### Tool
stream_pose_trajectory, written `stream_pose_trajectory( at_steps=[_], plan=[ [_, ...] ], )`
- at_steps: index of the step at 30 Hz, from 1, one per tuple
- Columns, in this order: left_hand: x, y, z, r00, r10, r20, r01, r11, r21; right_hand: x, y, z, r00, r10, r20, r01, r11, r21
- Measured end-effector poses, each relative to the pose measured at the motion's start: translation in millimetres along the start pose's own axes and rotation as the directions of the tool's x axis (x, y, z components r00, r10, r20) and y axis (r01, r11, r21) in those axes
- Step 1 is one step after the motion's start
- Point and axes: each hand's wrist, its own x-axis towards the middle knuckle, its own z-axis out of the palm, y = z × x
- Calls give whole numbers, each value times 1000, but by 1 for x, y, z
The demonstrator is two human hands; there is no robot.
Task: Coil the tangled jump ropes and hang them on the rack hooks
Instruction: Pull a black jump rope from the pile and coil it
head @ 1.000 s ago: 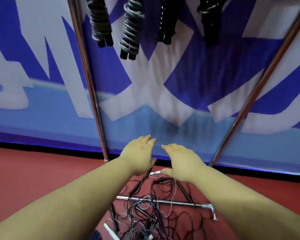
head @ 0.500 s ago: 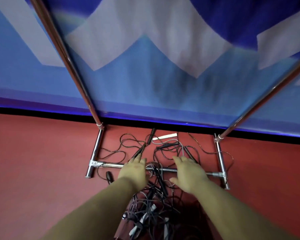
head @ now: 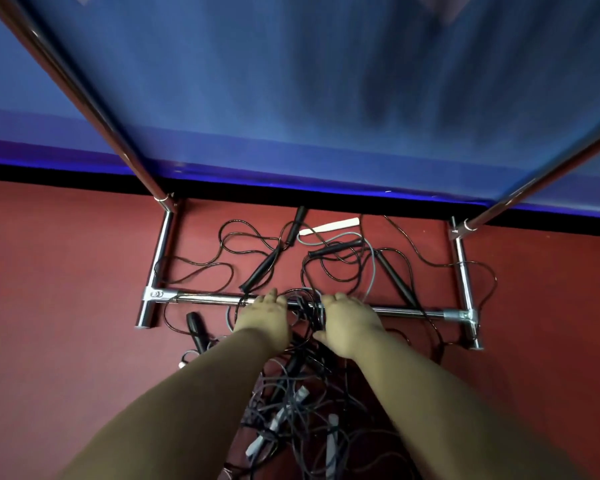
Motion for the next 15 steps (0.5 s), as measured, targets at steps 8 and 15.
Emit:
stream_pose_trajectory(
  at_steps=[8, 15],
  plan=[
    [45, -14, 10, 1000, 9, 20, -5, 982, -190, 45, -8, 30, 999, 23, -34, -22, 1000, 18],
    [53, -25, 28, 998, -5, -62, -20, 916, -400, 62, -14, 52, 957, 165, -239, -100, 959, 264]
  ],
)
